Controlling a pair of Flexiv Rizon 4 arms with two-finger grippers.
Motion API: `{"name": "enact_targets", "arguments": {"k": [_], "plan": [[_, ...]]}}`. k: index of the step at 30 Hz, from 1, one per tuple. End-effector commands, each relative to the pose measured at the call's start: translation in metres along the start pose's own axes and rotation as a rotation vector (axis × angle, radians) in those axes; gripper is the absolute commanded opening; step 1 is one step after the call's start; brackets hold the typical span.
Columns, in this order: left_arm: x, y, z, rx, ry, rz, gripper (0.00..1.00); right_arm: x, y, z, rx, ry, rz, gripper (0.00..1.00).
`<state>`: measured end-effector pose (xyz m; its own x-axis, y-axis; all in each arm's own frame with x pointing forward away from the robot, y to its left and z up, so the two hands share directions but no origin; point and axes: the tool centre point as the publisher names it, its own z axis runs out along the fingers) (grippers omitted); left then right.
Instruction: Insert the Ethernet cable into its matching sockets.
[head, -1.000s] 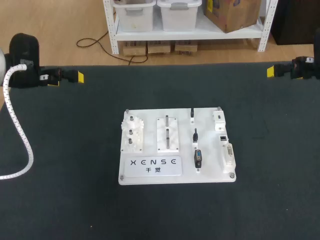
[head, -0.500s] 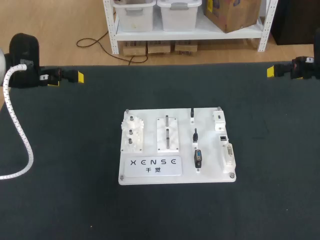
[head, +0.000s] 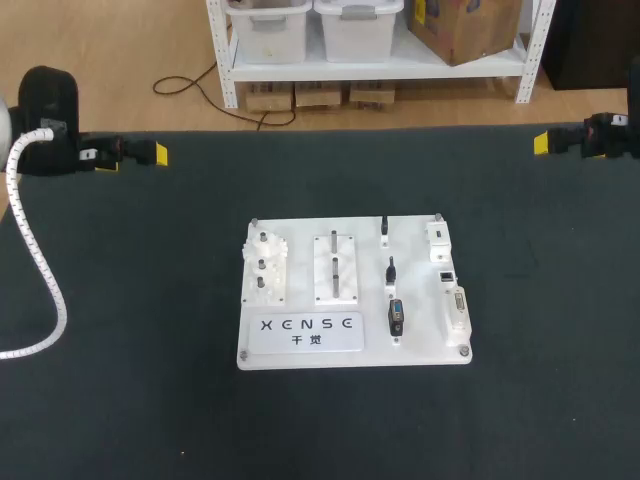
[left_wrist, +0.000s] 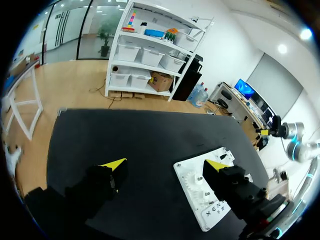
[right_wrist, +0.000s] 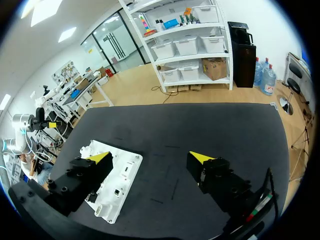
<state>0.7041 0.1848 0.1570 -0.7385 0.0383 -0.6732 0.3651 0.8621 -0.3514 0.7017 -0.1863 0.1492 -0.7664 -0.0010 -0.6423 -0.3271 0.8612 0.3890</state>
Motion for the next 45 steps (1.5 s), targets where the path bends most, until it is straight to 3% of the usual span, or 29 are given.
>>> {"name": "enact_targets", "arguments": {"k": [1,3,4,12,17,22,29,37,45], "plan": [[-0.026,-0.008,0.007,0.257,-0.076,0.300,1.00,0.000,0.000,0.000,0.000,0.000,0.000,1.00],[-0.030,-0.017,0.011,0.307,-0.062,0.372,1.00,0.000,0.000,0.000,0.000,0.000,0.000,1.00],[-0.031,-0.023,0.014,0.381,-0.088,0.441,1.00,0.000,0.000,0.000,0.000,0.000,0.000,1.00],[-0.022,-0.077,0.033,0.666,-0.183,0.732,1.00,0.000,0.000,0.000,0.000,0.000,0.000,1.00],[-0.006,-0.113,0.042,0.792,-0.227,0.821,1.00,0.000,0.000,0.000,0.000,0.000,0.000,1.00],[0.012,-0.141,0.046,0.865,-0.258,0.882,1.00,0.000,0.000,0.000,0.000,0.000,0.000,1.00],[0.041,-0.164,0.054,0.912,-0.239,0.899,1.00,0.000,0.000,0.000,0.000,0.000,0.000,1.00],[0.074,-0.174,0.062,0.822,-0.195,0.870,1.00,0.000,0.000,0.000,0.000,0.000,0.000,1.00],[0.095,-0.177,0.063,0.742,-0.141,0.852,1.00,0.000,0.000,0.000,0.000,0.000,0.000,1.00]]}}
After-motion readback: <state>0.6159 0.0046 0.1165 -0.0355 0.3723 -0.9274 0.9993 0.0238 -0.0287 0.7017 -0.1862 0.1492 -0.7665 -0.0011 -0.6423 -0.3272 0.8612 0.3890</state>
